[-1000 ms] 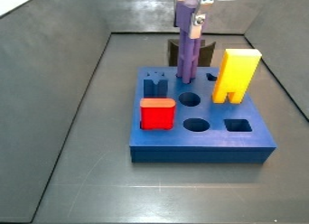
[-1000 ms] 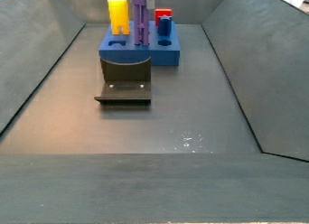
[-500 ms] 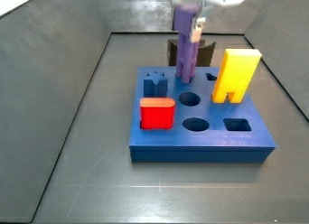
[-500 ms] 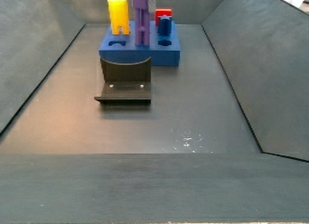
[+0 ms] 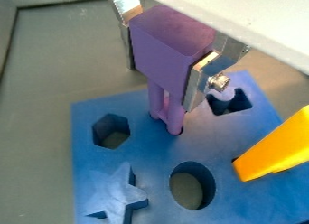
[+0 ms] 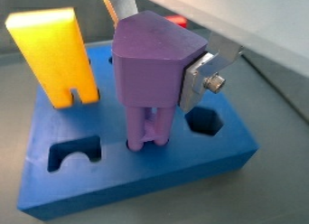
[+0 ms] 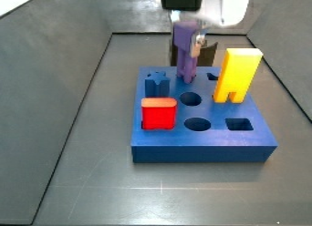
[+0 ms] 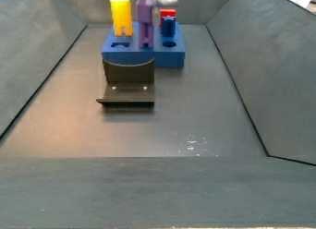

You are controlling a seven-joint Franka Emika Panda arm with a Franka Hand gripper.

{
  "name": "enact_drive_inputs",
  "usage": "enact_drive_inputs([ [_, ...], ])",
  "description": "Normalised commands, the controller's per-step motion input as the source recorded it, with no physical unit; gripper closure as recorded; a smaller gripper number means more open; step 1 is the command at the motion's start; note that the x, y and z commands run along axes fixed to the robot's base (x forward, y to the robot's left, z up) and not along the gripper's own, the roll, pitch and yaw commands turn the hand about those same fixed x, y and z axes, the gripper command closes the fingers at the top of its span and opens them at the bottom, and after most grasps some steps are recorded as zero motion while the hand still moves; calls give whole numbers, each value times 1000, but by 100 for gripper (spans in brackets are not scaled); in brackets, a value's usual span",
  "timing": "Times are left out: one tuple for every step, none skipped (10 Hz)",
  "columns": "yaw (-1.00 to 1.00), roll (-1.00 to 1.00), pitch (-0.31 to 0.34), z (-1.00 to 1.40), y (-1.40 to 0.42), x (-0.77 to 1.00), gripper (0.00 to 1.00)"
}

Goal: Pick up the 3 prong object. Move up. Place the 3 prong object on the fixture. Regrasp the 3 prong object. Move to above the board. Insert the 3 prong object.
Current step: Insert the 3 prong object.

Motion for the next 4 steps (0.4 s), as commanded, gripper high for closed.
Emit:
enact_drive_inputs([
  [54,74,-33,-789,-20,123,100],
  [0,0,-4,0,0,0,100],
  [0,0,19,0,0,3,100],
  [0,0,0,0,0,0,100],
])
